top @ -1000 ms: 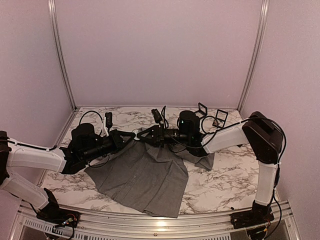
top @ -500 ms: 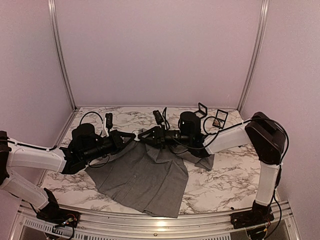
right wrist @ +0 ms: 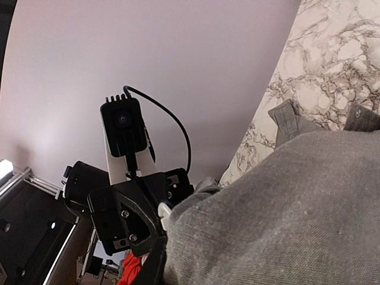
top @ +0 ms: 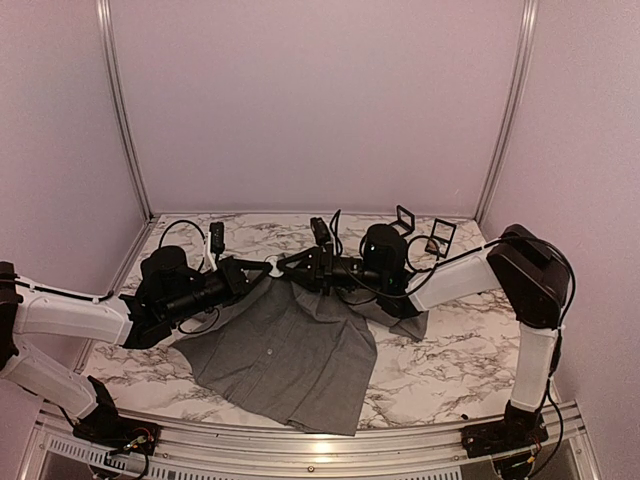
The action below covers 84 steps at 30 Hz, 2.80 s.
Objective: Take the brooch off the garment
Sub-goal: Open the brooch with the crumpled clothing.
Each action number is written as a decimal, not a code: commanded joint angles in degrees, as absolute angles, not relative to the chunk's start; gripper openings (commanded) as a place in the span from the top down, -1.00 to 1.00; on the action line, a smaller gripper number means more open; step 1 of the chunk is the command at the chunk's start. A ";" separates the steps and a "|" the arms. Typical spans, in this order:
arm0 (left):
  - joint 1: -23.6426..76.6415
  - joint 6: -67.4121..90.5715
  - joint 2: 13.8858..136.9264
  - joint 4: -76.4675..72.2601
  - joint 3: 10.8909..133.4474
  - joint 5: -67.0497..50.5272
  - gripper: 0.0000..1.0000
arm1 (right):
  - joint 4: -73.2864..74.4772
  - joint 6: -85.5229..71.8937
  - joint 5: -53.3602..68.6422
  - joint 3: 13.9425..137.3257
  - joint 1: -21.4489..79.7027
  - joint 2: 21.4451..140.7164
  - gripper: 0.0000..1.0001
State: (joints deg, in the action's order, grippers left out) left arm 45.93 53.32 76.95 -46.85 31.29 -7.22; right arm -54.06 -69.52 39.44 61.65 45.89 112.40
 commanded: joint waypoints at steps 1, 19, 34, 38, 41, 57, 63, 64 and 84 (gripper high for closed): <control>46.76 51.66 76.93 -50.51 30.33 -7.79 1.00 | -56.69 -71.10 37.72 61.62 45.44 113.14 0.64; 47.56 45.38 76.33 -51.63 31.37 -9.32 1.00 | -52.84 -67.03 43.55 64.86 45.57 114.34 0.94; 47.54 47.38 77.74 -53.13 32.17 -11.03 1.00 | -57.79 -66.26 50.44 67.36 46.41 115.23 0.94; 47.53 46.25 77.48 -51.03 33.05 -11.78 1.00 | -47.24 -59.63 49.32 68.81 46.71 113.87 0.94; 47.61 44.86 77.19 -49.61 34.02 -13.16 1.00 | -37.68 -54.38 46.80 70.74 47.08 113.12 0.94; 47.93 41.90 77.08 -45.30 36.57 -17.21 1.00 | -18.93 -41.09 40.03 76.16 49.09 111.16 0.74; 48.07 42.56 76.26 -45.44 35.98 -17.53 1.00 | -12.42 -37.31 35.83 78.12 49.82 110.59 0.59; 48.02 42.73 76.08 -45.33 35.85 -17.43 1.00 | -12.55 -37.46 35.39 77.86 49.83 110.40 0.57; 46.78 51.13 76.37 -35.44 32.70 -7.96 1.00 | -23.47 -42.92 26.49 62.00 48.79 97.41 0.13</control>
